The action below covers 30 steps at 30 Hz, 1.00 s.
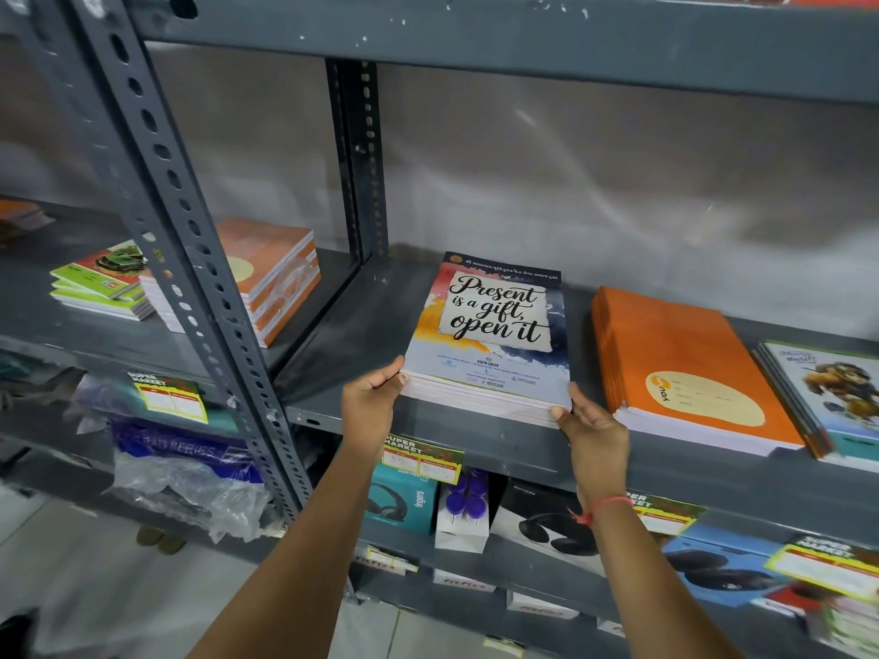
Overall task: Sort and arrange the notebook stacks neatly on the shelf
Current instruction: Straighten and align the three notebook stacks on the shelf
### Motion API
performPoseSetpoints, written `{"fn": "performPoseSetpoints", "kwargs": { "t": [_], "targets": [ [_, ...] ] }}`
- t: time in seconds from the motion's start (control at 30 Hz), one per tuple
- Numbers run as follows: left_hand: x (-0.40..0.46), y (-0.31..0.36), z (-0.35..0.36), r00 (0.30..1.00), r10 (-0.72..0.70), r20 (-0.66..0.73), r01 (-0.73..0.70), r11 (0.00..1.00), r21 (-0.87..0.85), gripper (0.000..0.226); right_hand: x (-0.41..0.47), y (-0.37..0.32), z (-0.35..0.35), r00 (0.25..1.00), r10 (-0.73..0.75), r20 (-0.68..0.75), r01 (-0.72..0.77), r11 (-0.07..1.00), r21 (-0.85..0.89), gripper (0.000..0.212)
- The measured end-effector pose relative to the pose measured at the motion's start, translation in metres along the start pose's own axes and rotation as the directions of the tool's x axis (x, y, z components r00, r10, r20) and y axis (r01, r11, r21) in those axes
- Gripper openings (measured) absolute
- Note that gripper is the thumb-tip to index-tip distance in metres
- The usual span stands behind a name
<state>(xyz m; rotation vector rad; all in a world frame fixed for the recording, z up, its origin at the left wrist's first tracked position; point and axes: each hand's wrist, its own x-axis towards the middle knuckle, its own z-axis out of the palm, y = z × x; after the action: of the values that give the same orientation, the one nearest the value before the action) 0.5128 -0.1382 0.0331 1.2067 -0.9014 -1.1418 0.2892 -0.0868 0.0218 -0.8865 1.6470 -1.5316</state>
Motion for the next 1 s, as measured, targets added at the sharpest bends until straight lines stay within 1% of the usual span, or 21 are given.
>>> {"fn": "performPoseSetpoints", "kwargs": {
  "t": [0.2, 0.43, 0.53, 0.6, 0.63, 0.67, 0.7, 0.73, 0.77, 0.83, 0.87, 0.9, 0.93, 1.0],
  "targets": [
    [-0.001, 0.000, -0.002, 0.999, 0.002, 0.040, -0.003, 1.000, 0.029, 0.037, 0.001, 0.002, -0.001, 1.000, 0.000, 0.001, 0.000, 1.000, -0.009, 0.046],
    [-0.001, -0.003, 0.002, 1.000, 0.010, -0.015, -0.009, 0.999, 0.031, 0.036, 0.001, 0.001, 0.002, 1.000, 0.020, -0.013, -0.019, 1.000, 0.017, 0.046],
    [-0.002, -0.001, 0.003, 1.000, 0.016, -0.017, -0.015, 0.999, 0.051, 0.036, 0.000, -0.001, 0.000, 0.999, 0.033, 0.006, -0.033, 0.999, 0.027, 0.047],
    [-0.005, 0.000, 0.005, 0.999, 0.015, -0.032, -0.013, 0.998, 0.062, 0.035, -0.001, -0.005, -0.002, 0.998, 0.038, 0.044, -0.039, 0.999, 0.024, 0.048],
    [-0.008, 0.001, 0.007, 0.997, 0.035, -0.069, -0.027, 0.993, 0.114, 0.034, -0.003, -0.006, -0.004, 0.997, 0.040, 0.071, -0.041, 0.999, 0.023, 0.048],
    [-0.013, 0.001, 0.012, 0.987, 0.089, -0.136, -0.057, 0.973, 0.223, 0.032, -0.006, -0.008, -0.008, 0.995, 0.034, 0.094, -0.037, 0.999, 0.021, 0.047],
    [-0.020, 0.001, 0.018, 0.963, 0.184, -0.198, -0.105, 0.930, 0.353, 0.031, -0.009, -0.010, -0.012, 0.995, 0.019, 0.102, -0.020, 1.000, 0.012, 0.045],
    [-0.030, 0.001, 0.030, 0.927, 0.303, -0.219, -0.182, 0.877, 0.446, 0.031, -0.011, -0.011, -0.021, 0.996, -0.015, 0.092, 0.016, 1.000, -0.009, 0.041],
    [-0.041, 0.004, 0.044, 0.896, 0.406, -0.180, -0.281, 0.833, 0.477, 0.034, -0.012, -0.012, -0.031, 0.995, -0.074, 0.069, 0.077, 0.996, -0.054, 0.036],
    [-0.063, 0.005, 0.081, 0.828, 0.560, 0.009, -0.491, 0.718, 0.494, 0.038, -0.011, -0.014, -0.058, 0.976, -0.219, -0.018, 0.213, 0.963, -0.163, 0.028],
    [-0.073, 0.003, 0.100, 0.794, 0.598, 0.110, -0.568, 0.664, 0.487, 0.039, -0.008, -0.015, -0.075, 0.957, -0.277, -0.088, 0.257, 0.948, -0.186, 0.025],
    [-0.084, -0.001, 0.123, 0.775, 0.602, 0.193, -0.612, 0.638, 0.467, 0.039, -0.004, -0.016, -0.097, 0.931, -0.324, -0.168, 0.293, 0.938, -0.185, 0.024],
    [-0.092, -0.006, 0.142, 0.772, 0.585, 0.249, -0.629, 0.644, 0.435, 0.039, 0.002, -0.017, -0.117, 0.898, -0.363, -0.251, 0.326, 0.929, -0.176, 0.022],
    [-0.107, -0.018, 0.178, 0.801, 0.511, 0.311, -0.597, 0.715, 0.364, 0.039, 0.018, -0.015, -0.158, 0.841, -0.377, -0.387, 0.355, 0.926, -0.131, 0.023]
  ]
}}
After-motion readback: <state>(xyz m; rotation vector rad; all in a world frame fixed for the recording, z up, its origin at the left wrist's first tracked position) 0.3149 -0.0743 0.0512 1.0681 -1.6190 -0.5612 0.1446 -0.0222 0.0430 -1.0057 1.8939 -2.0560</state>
